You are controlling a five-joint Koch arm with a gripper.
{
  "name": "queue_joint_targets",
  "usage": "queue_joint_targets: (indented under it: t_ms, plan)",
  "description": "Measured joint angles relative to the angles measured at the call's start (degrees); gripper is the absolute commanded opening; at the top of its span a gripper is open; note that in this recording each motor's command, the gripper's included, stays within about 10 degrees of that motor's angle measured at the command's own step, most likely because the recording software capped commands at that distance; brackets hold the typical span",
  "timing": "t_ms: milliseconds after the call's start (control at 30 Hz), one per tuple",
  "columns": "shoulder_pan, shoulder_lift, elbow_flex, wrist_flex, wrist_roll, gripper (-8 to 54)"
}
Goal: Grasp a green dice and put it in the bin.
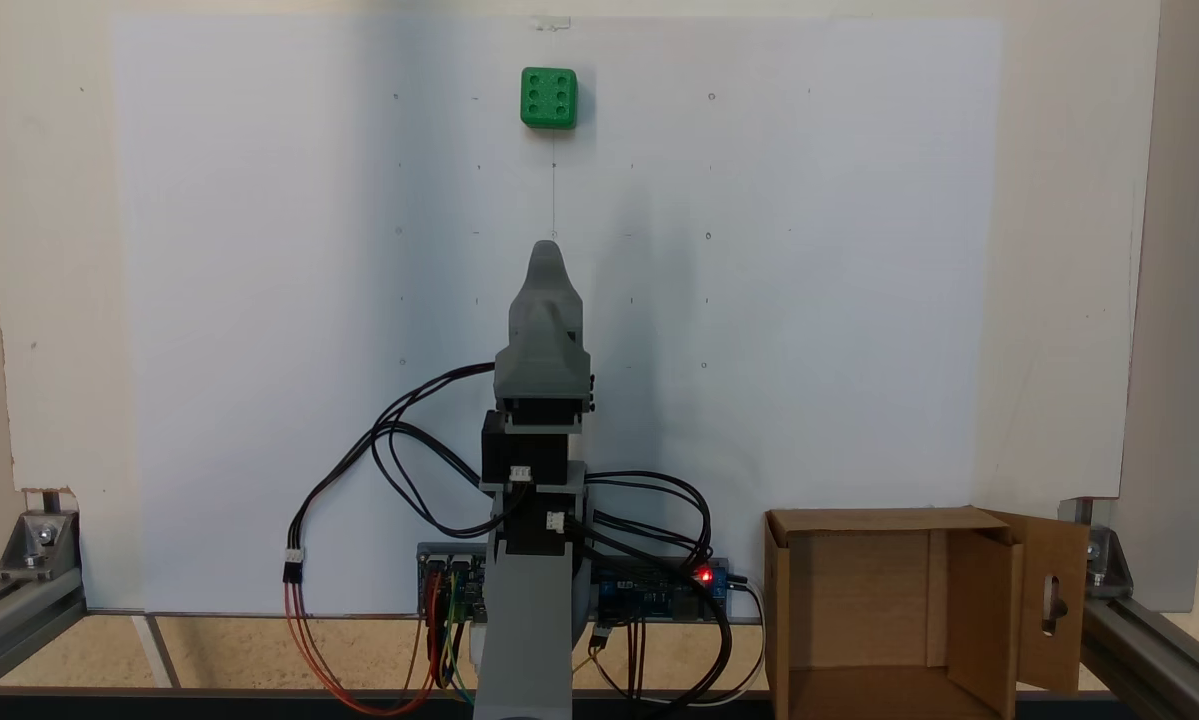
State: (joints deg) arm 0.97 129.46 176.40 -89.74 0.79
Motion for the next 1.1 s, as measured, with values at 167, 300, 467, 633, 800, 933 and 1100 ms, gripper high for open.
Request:
queue_joint_targets:
  t_ms: [167, 300, 467, 633, 800, 933, 1100]
  plan:
    - [3.8, 0.0, 0.0, 0.0, -0.2, 44.7]
    - [3.8, 0.0, 0.0, 0.0, -0.2, 44.7]
    - [3.8, 0.0, 0.0, 0.0, -0.2, 44.7]
    - [3.8, 0.0, 0.0, 0.0, -0.2, 44.7]
    - [3.8, 0.0, 0.0, 0.0, -0.2, 44.7]
    - [3.8, 0.0, 0.0, 0.0, -0.2, 44.7]
    - [3.8, -0.1, 0.0, 0.0, -0.2, 44.6]
